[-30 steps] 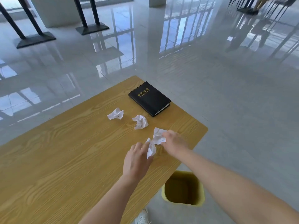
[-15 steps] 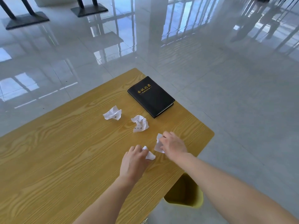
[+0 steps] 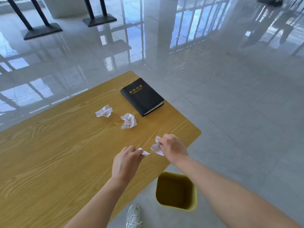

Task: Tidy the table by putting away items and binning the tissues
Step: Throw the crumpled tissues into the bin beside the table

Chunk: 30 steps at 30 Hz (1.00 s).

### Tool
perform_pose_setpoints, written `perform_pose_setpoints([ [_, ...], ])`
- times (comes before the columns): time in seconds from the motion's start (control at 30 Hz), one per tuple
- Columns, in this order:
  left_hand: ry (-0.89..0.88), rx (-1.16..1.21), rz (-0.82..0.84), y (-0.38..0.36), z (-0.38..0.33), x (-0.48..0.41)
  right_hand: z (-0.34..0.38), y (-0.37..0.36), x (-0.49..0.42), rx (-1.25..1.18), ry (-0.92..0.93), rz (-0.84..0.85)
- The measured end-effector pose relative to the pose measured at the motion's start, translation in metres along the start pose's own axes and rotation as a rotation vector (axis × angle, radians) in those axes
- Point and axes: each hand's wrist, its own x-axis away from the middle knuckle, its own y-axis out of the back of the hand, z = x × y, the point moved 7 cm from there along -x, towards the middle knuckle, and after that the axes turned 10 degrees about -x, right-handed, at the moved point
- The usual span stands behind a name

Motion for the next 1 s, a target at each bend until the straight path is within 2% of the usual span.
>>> perform_pose_setpoints([
  [0.23,-0.077,0.019,-0.062,0.013,-0.061,0.015,-0.032,0.035,0.05,-0.041,-0.022,-0.114],
  [0.63,-0.201,0.009,-0.028,-0.02,-0.156,0.031,-0.109,0.058,0.129,-0.073,-0.23,-0.144],
  [0.83,-0.261,-0.002,0.013,-0.056,-0.185,0.03,-0.142,0.047,0.154,-0.101,-0.317,-0.136],
  [1.0,-0.288,0.012,0.1,-0.099,-0.192,0.034,-0.166,0.008,0.172,-0.162,-0.46,-0.08],
])
